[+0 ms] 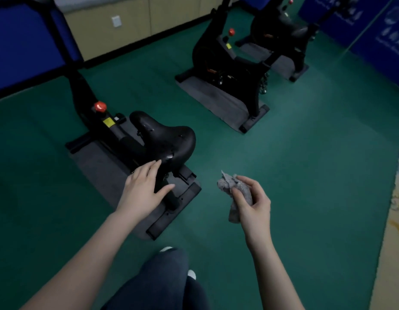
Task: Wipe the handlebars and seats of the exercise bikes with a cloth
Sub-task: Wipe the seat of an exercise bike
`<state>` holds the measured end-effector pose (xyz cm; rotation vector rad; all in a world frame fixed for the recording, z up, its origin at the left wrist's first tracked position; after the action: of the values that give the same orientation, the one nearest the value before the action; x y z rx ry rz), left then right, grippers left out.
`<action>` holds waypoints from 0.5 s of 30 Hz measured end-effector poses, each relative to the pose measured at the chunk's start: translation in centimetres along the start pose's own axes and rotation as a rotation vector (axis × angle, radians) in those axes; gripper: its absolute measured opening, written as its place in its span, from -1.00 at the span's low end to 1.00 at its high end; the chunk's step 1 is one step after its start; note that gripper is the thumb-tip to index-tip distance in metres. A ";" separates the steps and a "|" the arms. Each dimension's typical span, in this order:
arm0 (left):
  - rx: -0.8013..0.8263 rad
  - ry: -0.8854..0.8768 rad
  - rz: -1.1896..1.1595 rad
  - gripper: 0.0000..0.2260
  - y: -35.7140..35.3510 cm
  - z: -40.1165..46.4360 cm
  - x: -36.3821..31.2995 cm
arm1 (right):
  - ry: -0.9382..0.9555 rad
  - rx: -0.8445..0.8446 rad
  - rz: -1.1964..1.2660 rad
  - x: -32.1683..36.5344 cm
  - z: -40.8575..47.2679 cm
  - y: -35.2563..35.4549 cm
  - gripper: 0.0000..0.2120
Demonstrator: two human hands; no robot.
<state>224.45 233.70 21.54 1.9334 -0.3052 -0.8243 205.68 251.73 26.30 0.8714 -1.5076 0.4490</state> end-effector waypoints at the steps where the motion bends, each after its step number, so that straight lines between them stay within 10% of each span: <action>1: -0.012 0.022 -0.013 -0.30 0.0 0.0 0.0 | 0.003 0.030 -0.010 0.0 0.4 0.0 -0.80; 15: -0.112 0.285 -0.250 -0.36 -0.2 4.5 3.0 | 0.100 0.279 -0.129 1.2 10.6 -2.9 -0.74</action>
<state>223.63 229.15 18.77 1.9755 0.1538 -0.6952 200.82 241.89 25.25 1.1407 -1.3064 0.6079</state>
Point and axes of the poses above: each hand's wrist, its own z-axis towards the middle knuckle, its own y-axis out of the back of the hand, x = y × z, the point moved 5 cm from there along z, towards the middle knuckle, and after that the axes turned 12 degrees about x, right-handed, at the moved point
